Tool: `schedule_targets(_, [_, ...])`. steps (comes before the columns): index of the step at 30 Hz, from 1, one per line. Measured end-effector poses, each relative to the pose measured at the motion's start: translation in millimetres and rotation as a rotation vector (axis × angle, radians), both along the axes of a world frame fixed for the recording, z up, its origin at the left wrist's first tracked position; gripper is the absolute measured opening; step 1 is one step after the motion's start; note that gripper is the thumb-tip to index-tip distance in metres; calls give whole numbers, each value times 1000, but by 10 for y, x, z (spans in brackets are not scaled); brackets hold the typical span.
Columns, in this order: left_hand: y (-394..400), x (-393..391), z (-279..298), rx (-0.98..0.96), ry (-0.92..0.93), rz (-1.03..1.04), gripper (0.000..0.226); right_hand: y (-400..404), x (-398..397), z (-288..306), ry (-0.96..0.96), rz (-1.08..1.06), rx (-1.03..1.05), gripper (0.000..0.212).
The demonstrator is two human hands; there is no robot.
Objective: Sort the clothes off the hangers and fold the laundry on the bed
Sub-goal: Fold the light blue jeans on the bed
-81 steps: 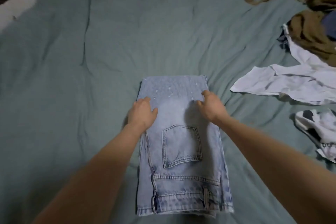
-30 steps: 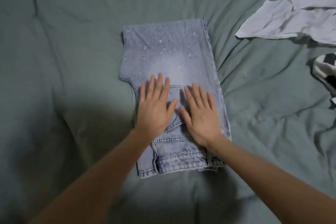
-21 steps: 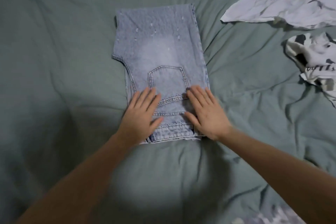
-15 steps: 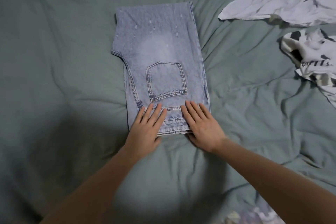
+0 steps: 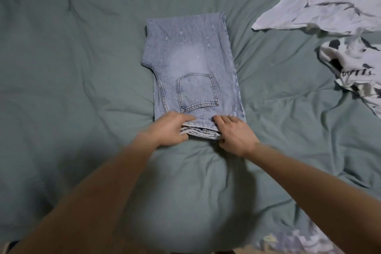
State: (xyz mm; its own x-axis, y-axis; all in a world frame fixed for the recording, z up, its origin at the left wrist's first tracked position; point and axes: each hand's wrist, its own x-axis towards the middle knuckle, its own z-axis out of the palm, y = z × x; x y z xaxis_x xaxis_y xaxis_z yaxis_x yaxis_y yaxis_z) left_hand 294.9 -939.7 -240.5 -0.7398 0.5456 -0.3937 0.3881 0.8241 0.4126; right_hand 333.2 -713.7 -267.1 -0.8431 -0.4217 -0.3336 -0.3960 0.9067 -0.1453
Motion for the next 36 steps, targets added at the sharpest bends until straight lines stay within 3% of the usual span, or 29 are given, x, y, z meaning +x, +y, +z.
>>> schedule_targets(5, [15,-77,554,67,-154,0,43,98,-45,719,-78,-3,-127,34])
schedule_targets(11, [47,527,798,-6,-632,-117,28,110,309,1387,-622,136,-107,27])
schedule_targets(13, [13,549,838,7,-701,-94,27,120,294,1450,-713,119,-136,20])
schedule_targets(16, [-89,297,812,95,-615,61,17,156,65,1375,-631,-22,-206,19])
schedule_targets(20, [-231,-125,505,150,-271,253,37,149,-441,985,-386,-245,-277,31])
schedule_targets(24, [-35,-76,175,-225,66,167,45,-39,-740,579,-294,-185,-167,36])
schedule_targets(27, [134,170,-35,-185,402,121,55,-136,-806,350,-271,-135,-117,39])
schedule_targets(28, [153,220,-101,-159,413,121,65,-145,-805,302,-247,-126,-113,39])
schedule_targets(31, [105,118,-173,-140,69,232,95,-100,-740,233,-137,-140,-168,39])
schedule_targets(33, [76,-64,-148,-147,-41,206,108,-29,-676,236,-85,-164,-236,39])
schedule_targets(34, [73,-155,-99,-146,-66,175,105,4,-648,255,-94,-174,-274,39])
schedule_targets(36, [93,-280,-26,-144,-35,100,72,64,-624,329,-195,-171,-322,47])
